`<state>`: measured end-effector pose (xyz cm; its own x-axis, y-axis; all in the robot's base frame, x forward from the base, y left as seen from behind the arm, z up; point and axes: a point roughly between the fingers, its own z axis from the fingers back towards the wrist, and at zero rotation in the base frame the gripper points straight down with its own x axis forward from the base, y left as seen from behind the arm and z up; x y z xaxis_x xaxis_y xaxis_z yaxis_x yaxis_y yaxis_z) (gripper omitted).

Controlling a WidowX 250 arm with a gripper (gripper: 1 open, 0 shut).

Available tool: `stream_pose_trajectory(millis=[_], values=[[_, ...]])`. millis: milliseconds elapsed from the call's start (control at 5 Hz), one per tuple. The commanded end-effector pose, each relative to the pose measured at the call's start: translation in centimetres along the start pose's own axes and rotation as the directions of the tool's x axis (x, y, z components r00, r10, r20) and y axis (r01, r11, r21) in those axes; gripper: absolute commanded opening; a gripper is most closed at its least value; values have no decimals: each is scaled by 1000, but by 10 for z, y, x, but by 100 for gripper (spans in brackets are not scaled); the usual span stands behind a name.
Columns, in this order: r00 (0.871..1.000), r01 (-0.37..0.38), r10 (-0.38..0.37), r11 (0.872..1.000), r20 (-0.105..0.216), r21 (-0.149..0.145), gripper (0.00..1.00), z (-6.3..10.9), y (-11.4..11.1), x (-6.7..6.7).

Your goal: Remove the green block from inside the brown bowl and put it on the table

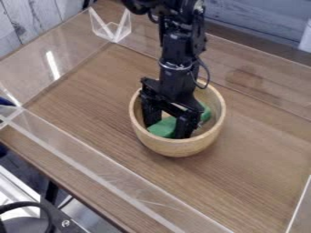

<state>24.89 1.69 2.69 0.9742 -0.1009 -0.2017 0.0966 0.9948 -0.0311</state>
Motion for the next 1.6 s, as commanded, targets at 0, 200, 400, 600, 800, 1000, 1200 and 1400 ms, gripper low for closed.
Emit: stream_pose_trajectory(millis=[0,200,400,600,800,1000,1200,1400], values=[[999,-5,5,1000,47,3,100,12,5,7],[999,-4,4,1000,55,-2,100,14,6,9],[998,-2,3,1000,61,-5,100,16,6,11],[998,-1,2,1000,68,-8,100,18,6,13],[998,-2,3,1000,70,-10,100,18,6,15],[998,-3,3,1000,70,-12,100,16,7,18],[997,-4,5,1000,71,-15,100,14,8,19],[997,-5,6,1000,70,-18,100,12,8,20]])
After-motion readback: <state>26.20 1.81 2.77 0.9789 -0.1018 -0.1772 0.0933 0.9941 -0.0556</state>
